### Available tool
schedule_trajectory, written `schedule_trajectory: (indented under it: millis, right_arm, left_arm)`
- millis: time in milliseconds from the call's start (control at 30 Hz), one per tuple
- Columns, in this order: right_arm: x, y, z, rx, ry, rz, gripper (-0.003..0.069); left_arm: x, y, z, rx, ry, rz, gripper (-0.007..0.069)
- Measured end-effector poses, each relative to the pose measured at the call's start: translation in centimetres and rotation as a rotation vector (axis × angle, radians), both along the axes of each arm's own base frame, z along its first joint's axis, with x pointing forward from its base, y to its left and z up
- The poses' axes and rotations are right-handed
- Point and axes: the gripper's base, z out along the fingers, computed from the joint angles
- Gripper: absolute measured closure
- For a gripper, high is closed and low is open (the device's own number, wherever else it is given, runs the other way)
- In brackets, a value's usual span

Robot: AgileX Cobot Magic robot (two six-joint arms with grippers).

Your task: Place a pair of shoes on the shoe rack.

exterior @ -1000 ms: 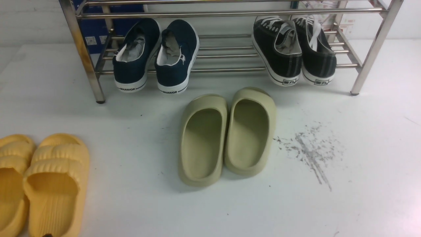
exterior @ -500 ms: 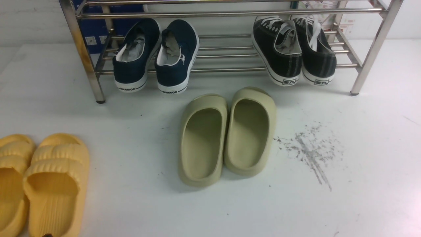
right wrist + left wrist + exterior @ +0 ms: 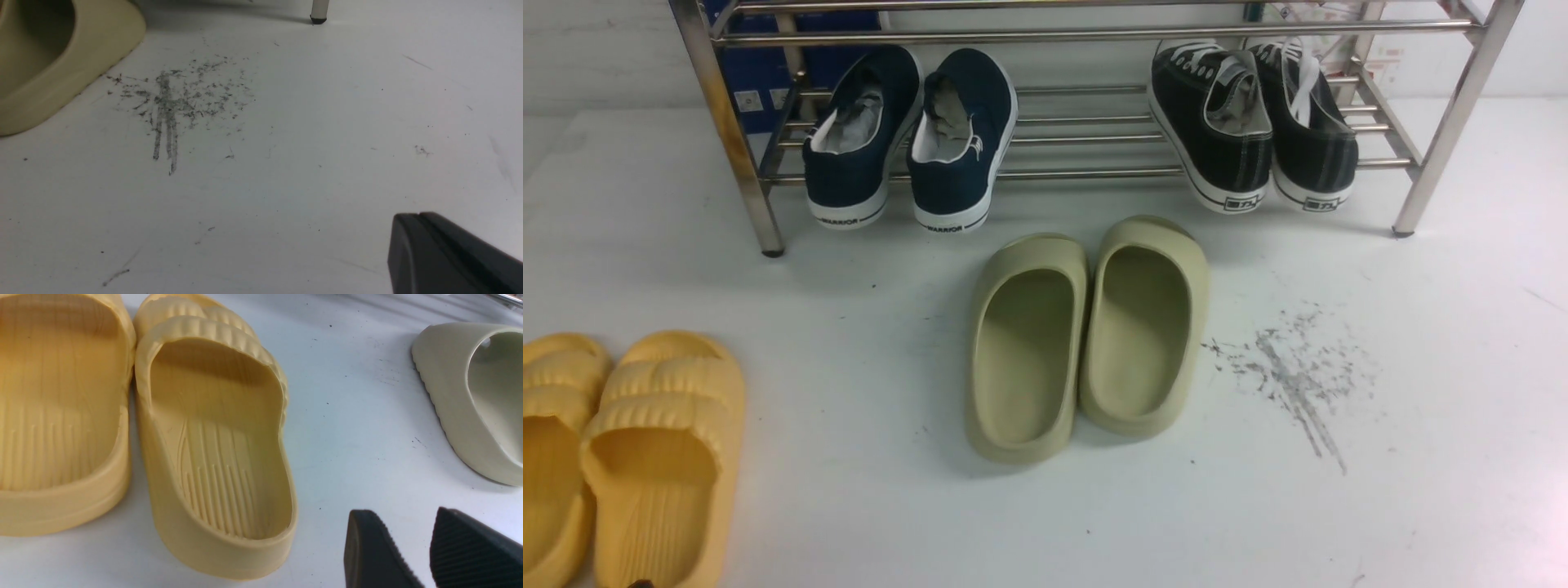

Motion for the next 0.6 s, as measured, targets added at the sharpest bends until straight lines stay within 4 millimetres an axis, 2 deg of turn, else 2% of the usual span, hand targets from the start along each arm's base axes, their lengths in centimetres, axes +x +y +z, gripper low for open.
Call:
schedule_trajectory:
  millis: [600]
  right_arm:
    - [0.0, 0.0, 0.0, 0.004, 0.0, -0.001, 0.0619]
  left_arm:
    - [0.0, 0.0, 0.0, 0.0, 0.0, 0.0, 0.0386]
